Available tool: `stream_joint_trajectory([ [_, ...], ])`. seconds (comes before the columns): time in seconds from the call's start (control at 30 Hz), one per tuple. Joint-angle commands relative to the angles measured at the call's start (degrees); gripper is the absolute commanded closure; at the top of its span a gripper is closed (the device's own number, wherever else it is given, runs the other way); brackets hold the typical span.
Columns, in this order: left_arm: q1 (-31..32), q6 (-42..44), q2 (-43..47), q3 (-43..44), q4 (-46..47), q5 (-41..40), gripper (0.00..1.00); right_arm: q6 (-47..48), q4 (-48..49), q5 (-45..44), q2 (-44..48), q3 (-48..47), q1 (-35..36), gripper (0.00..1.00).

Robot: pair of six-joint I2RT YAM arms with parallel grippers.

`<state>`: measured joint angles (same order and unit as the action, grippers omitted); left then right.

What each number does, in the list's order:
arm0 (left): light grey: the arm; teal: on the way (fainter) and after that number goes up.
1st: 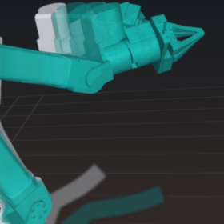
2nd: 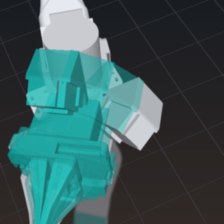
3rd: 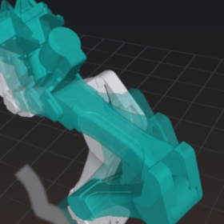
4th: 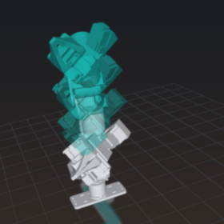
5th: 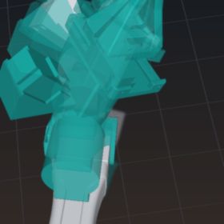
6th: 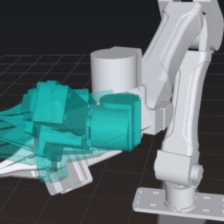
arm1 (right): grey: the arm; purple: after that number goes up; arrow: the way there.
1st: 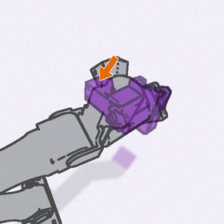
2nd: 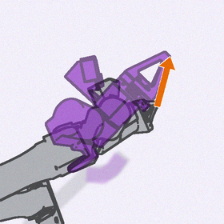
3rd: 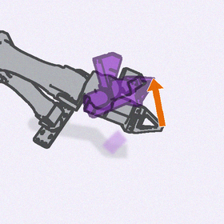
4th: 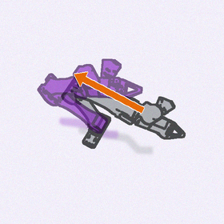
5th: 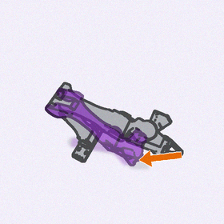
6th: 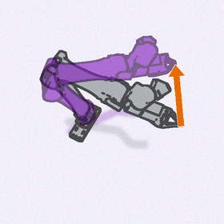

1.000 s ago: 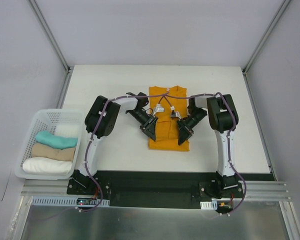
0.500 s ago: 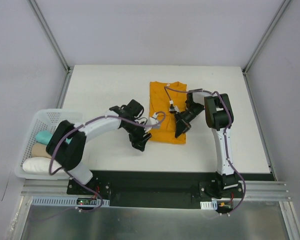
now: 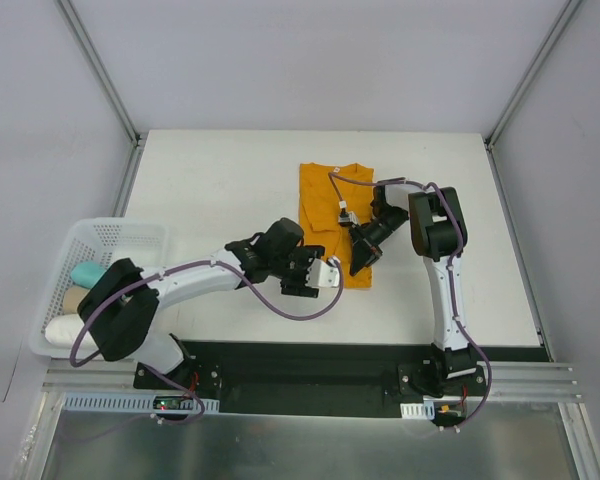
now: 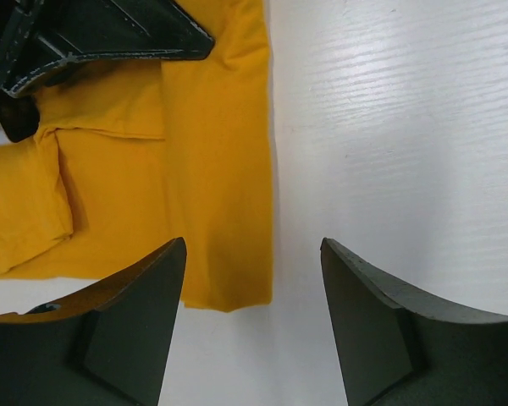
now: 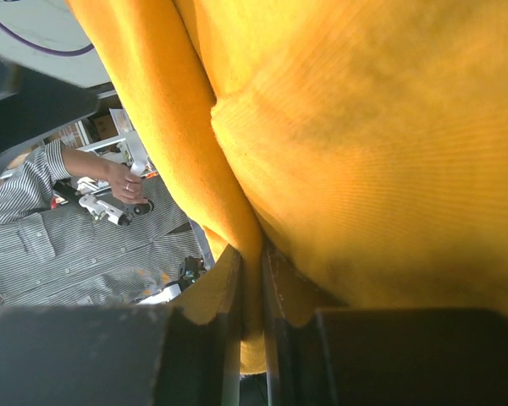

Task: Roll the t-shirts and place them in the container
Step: Roll the T-shirt to the center of the board.

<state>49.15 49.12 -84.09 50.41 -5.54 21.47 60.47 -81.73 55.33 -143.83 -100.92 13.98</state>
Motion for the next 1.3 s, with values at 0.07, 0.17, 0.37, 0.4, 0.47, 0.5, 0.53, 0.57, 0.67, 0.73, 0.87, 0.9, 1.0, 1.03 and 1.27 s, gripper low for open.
stream_joint_trajectory([
  [0.07, 0.51, 5.10, -4.67, 2.06, 2.99, 1.46, 0.38, 0.70, -13.19, -1.89, -3.13, 1.70, -0.27, 0.99],
  [0.17, 0.95, 5.19, -6.78, 3.20, 2.73, 1.12, 0.39, 0.88, -13.19, -1.72, -3.12, 1.87, -0.27, 0.99],
  [0.37, 0.95, 9.31, -11.79, 2.59, 2.29, -2.22, 0.45, 1.14, -13.19, -1.72, -3.04, 1.78, -0.27, 0.98],
  [0.4, 1.39, 12.98, -12.49, 2.06, 2.38, -4.31, 0.46, 1.14, -13.27, -1.63, -3.04, 1.78, -0.27, 0.98],
  [0.47, 1.48, 16.25, -14.69, 1.27, 2.64, -6.00, 0.51, 1.58, -13.19, -1.63, -2.86, 1.87, -0.18, 0.98],
  [0.5, 1.39, 16.62, -15.39, 1.35, 2.73, -7.75, 0.56, 1.67, -13.19, -1.54, -2.86, 2.05, -0.27, 0.98],
  [0.53, 1.48, 16.71, -16.53, 1.44, 2.64, -8.29, 0.59, 1.76, -13.19, -1.54, -2.77, 2.31, -0.18, 0.98],
  [0.57, 1.48, 16.62, -16.98, 1.62, 2.64, -8.73, 0.61, 1.93, -13.19, -1.37, -2.68, 2.40, -0.35, 0.98],
  [0.67, 1.48, 14.61, -17.95, 2.75, 1.07, -7.16, 0.71, 3.51, -13.10, -0.50, -1.81, 3.36, -0.27, 0.95],
  [0.73, 1.48, 13.11, -18.12, 4.25, -4.09, -3.05, 0.80, 3.43, -9.69, 0.30, -0.06, 5.72, -0.70, 0.92],
  [0.87, 1.30, 7.14, -19.18, 11.18, -15.00, 3.73, 0.90, -1.39, 4.02, 1.26, 17.11, 17.05, -3.25, 0.32],
  [0.9, 1.13, 6.26, -19.00, 11.72, -16.24, 4.97, 0.90, -2.36, 7.43, 1.79, 21.36, 17.69, -4.30, 0.04],
  [1.0, -0.28, 1.78, -18.39, 11.72, -18.36, 12.17, 0.94, -12.07, 20.14, 2.68, 38.14, 20.23, -9.57, 0.04],
  [1.03, -0.45, 0.98, -18.56, 11.73, -18.80, 13.58, 0.95, -13.00, 21.25, 0.94, 40.79, 19.11, -10.89, 0.04],
  [1.27, -2.21, -6.66, -21.28, 16.46, -23.10, 22.81, 1.00, -18.13, 52.85, -33.07, 82.34, 42.16, -10.99, 0.04],
])
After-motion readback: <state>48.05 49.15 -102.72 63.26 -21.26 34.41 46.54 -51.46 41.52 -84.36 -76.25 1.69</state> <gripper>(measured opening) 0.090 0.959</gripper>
